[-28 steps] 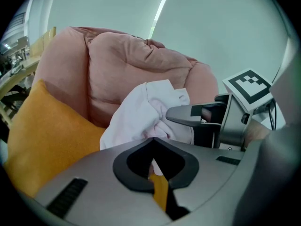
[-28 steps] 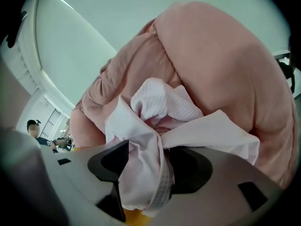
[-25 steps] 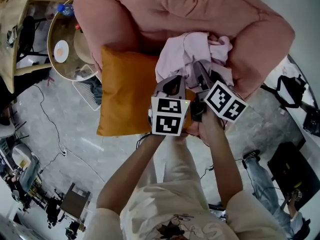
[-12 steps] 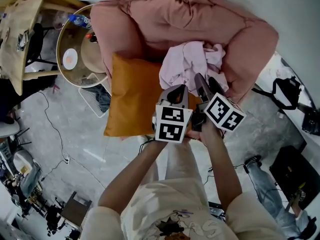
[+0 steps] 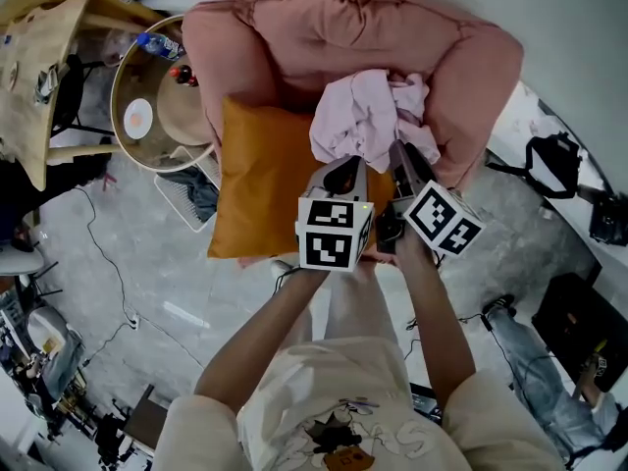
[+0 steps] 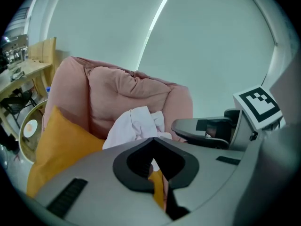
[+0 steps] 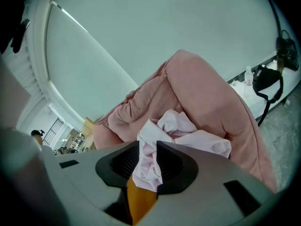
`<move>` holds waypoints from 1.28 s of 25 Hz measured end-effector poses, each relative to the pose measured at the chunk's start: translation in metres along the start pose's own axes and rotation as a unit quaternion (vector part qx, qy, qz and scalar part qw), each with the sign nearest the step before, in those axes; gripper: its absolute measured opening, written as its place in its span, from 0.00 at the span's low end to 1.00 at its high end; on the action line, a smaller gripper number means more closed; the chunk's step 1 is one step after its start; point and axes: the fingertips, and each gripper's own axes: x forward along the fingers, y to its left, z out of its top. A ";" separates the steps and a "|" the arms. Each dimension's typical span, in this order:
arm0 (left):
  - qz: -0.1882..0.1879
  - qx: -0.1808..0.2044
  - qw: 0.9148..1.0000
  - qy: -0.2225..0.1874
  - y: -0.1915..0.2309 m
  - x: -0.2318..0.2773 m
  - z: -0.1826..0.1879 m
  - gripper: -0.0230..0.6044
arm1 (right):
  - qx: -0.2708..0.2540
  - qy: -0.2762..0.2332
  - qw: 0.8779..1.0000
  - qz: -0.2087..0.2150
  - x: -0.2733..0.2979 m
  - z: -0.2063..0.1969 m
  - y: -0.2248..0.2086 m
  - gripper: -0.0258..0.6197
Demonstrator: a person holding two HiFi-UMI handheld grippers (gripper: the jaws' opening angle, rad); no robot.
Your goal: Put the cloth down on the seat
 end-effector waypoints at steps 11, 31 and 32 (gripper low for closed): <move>-0.012 -0.022 0.999 -0.021 0.004 -0.062 -0.009 0.04 | -0.083 0.002 0.996 0.023 -0.052 -0.025 0.057 0.10; -0.023 -0.016 0.997 -0.072 0.014 -0.176 -0.018 0.04 | -0.144 -0.045 0.988 0.035 -0.138 -0.060 0.130 0.08; -0.023 -0.017 0.997 -0.074 0.014 -0.182 -0.021 0.04 | -0.146 -0.045 0.988 0.037 -0.142 -0.064 0.134 0.08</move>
